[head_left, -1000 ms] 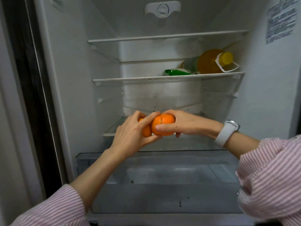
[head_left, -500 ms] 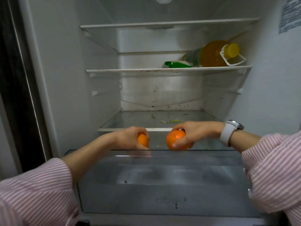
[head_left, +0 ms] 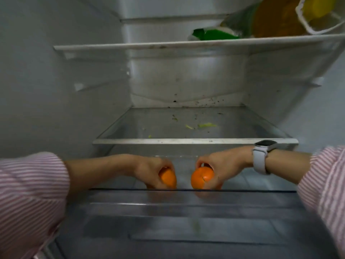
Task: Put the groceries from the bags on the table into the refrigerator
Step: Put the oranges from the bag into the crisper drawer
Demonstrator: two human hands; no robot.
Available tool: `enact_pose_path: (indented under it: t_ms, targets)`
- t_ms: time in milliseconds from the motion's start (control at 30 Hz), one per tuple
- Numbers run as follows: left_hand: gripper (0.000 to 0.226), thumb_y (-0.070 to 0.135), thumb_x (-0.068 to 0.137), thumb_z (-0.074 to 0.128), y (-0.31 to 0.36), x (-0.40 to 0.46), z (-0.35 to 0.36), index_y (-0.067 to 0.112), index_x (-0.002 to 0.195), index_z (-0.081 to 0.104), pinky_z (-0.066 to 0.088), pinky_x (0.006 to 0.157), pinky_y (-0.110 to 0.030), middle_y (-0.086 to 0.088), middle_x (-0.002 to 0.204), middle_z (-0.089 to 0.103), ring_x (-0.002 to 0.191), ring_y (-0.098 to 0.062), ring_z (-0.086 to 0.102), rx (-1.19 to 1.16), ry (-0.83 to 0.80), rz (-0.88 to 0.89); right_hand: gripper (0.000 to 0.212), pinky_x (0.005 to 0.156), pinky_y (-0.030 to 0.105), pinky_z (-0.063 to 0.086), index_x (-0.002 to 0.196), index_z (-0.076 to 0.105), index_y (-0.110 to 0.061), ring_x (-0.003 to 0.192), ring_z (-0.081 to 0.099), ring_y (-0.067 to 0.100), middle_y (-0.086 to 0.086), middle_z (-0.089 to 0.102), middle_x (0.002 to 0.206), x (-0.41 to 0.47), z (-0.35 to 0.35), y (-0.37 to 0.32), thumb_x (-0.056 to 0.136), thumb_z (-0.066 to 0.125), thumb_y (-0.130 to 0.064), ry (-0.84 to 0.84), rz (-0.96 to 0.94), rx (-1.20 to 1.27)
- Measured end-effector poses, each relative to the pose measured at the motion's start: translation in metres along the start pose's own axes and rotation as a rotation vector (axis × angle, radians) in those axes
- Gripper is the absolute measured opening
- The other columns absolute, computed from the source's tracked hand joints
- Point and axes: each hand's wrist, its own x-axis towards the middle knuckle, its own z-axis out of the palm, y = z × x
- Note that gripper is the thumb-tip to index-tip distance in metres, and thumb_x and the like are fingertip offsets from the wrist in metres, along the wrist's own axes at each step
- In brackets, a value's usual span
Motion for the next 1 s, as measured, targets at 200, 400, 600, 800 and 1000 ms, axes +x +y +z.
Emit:
enact_pose_path:
  t_ms: [200,400,600,800,1000]
  targets:
    - [0.058,0.022,0.080,0.070,-0.011,0.022,0.006,0.024,0.127,0.036,0.058,0.069,-0.035,-0.003,0.118,0.040,0.101,-0.026,0.053,-0.037,-0.052,-0.064,0.065,0.086,0.030,0.048,0.124,0.036,-0.025,0.105,0.051,0.017,-0.001,0.050,0.120,0.016,0.017,0.013,0.073,0.074,-0.038,0.060,0.005,0.191]
    - [0.064,0.025,0.082,0.068,-0.013,0.021,0.011,0.020,0.135,0.033,0.056,0.065,-0.030,-0.007,0.128,0.039,0.093,-0.018,0.050,-0.041,0.060,-0.077,0.070,0.086,0.027,0.042,0.135,0.028,-0.020,0.116,0.046,0.022,0.004,0.041,0.134,0.019,0.028,0.013,0.079,0.070,-0.025,-0.049,0.047,0.095]
    - [0.077,0.039,0.082,0.064,-0.001,0.019,0.002,0.022,0.144,0.021,0.042,0.098,-0.031,-0.004,0.143,0.037,0.117,-0.023,0.050,0.243,-0.017,-0.058,0.076,0.101,0.034,0.040,0.144,0.017,-0.026,0.128,0.039,0.027,0.004,0.026,0.148,0.013,0.012,0.004,0.084,0.063,-0.031,-0.193,0.096,0.044]
    - [0.073,0.041,0.085,0.059,0.025,-0.005,-0.020,0.026,0.145,0.020,0.033,0.099,-0.025,-0.003,0.146,0.036,0.129,-0.020,0.040,0.280,-0.008,-0.029,0.068,0.109,0.034,0.032,0.145,0.016,-0.031,0.133,0.035,0.019,-0.002,0.030,0.149,-0.010,-0.020,-0.018,0.089,0.054,-0.037,-0.231,0.067,0.043]
    - [0.052,0.045,0.086,0.056,0.037,-0.049,-0.027,0.024,0.133,0.045,0.039,0.097,-0.026,0.001,0.131,0.053,0.116,-0.018,0.052,0.261,0.286,-0.089,0.043,0.097,0.029,0.043,0.132,0.045,-0.023,0.107,0.057,0.016,0.002,0.061,0.122,-0.038,-0.029,-0.041,0.091,0.051,-0.035,0.170,-0.028,0.067]
